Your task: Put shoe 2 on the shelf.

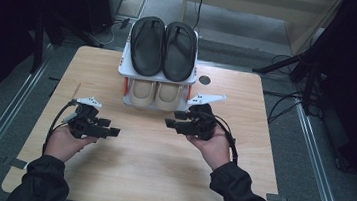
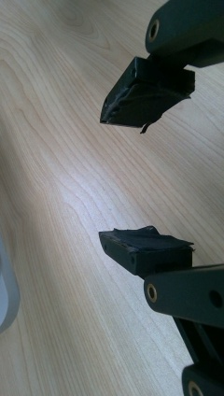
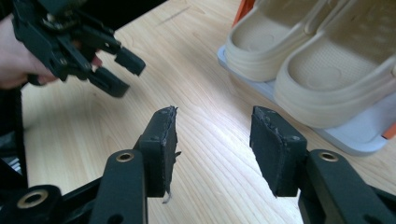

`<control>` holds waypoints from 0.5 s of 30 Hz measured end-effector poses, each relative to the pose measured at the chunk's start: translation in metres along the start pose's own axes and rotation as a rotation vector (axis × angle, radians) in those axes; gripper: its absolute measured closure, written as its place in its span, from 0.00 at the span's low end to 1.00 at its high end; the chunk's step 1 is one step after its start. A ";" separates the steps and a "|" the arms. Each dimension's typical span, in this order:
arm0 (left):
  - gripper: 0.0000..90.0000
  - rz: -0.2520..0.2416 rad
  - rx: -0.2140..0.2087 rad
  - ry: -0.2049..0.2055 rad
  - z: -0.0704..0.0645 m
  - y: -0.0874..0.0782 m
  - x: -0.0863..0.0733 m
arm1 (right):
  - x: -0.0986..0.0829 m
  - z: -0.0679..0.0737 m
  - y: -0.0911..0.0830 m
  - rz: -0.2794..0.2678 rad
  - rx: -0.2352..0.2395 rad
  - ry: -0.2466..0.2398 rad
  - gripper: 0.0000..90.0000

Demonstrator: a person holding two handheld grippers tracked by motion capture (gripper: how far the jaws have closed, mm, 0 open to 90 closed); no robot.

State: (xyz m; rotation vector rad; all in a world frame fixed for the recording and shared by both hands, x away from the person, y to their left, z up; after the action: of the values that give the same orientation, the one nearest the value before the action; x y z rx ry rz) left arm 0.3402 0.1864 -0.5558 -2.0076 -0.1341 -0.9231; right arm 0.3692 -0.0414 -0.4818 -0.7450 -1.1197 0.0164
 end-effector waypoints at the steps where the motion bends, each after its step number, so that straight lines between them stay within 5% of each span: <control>1: 0.42 0.001 -0.001 -0.002 0.000 0.000 0.000 | -0.003 -0.001 0.000 0.001 -0.003 -0.005 0.58; 7: 0.42 0.004 -0.006 0.001 0.000 0.001 0.000 | -0.018 -0.005 -0.001 -0.013 0.033 -0.033 0.59; 15: 0.42 0.005 -0.006 0.003 -0.001 0.002 0.001 | -0.039 -0.018 -0.006 0.000 0.005 -0.011 0.59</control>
State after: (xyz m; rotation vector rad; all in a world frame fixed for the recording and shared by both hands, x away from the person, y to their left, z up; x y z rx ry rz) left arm 0.3408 0.1840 -0.5565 -2.0113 -0.1240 -0.9242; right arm 0.3638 -0.0700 -0.5144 -0.7414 -1.1299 0.0232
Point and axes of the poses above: each handheld gripper's, and its own axes: y roughly forward along the jaws, x roughly out of its top, z roughly to its left, the point moved 9 cm from there along y, roughly forward along the jaws, and after that the axes turned 3 degrees about -z, right-handed, at the moved point
